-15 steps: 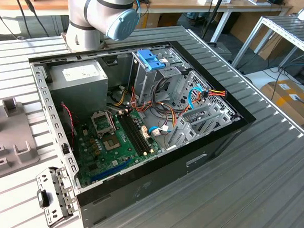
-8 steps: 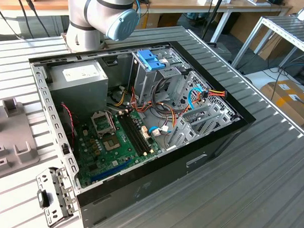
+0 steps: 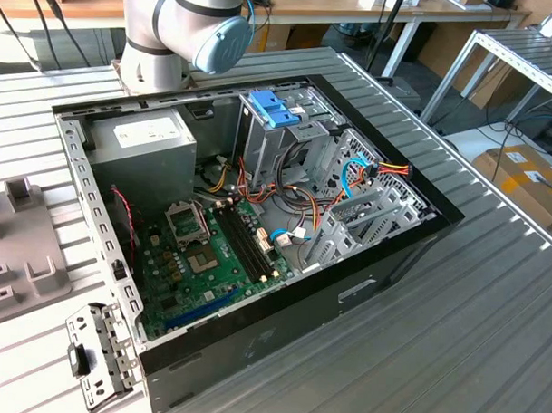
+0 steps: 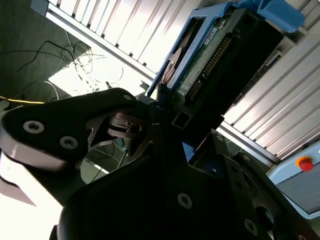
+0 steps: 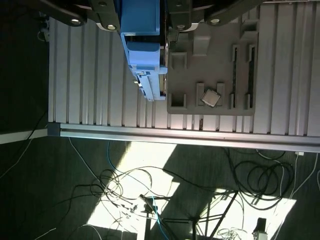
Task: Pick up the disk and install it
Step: 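Pick up the disk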
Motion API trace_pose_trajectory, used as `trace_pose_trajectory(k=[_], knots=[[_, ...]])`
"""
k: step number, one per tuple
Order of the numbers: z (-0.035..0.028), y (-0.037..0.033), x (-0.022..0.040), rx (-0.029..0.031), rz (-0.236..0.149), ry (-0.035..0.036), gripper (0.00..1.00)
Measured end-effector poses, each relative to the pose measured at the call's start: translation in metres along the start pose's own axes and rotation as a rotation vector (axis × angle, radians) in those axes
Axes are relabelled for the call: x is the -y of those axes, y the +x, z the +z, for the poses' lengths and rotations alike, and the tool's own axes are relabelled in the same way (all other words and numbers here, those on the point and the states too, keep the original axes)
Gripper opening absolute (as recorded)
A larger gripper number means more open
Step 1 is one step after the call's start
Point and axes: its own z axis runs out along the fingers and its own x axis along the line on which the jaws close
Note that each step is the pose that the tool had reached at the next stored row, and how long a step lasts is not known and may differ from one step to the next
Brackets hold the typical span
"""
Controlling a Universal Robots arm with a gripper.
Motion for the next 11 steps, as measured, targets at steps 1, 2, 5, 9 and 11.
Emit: trace_pose_trajectory(k=[1,2,5,9,11], knots=[[0.0000,0.0013,0.0010,-0.0008,0.000,-0.0001,0.36],[0.0000,0.0027,0.0016,-0.0010,0.000,-0.0002,0.36],[0.0002,0.0051,0.0024,-0.0009,0.000,0.0001,0.36],[0.0012,0.0081,0.0039,-0.0011,0.000,-0.0001,0.36],[0.0016,0.0093,0.0042,-0.0012,0.000,-0.0001,0.36]])
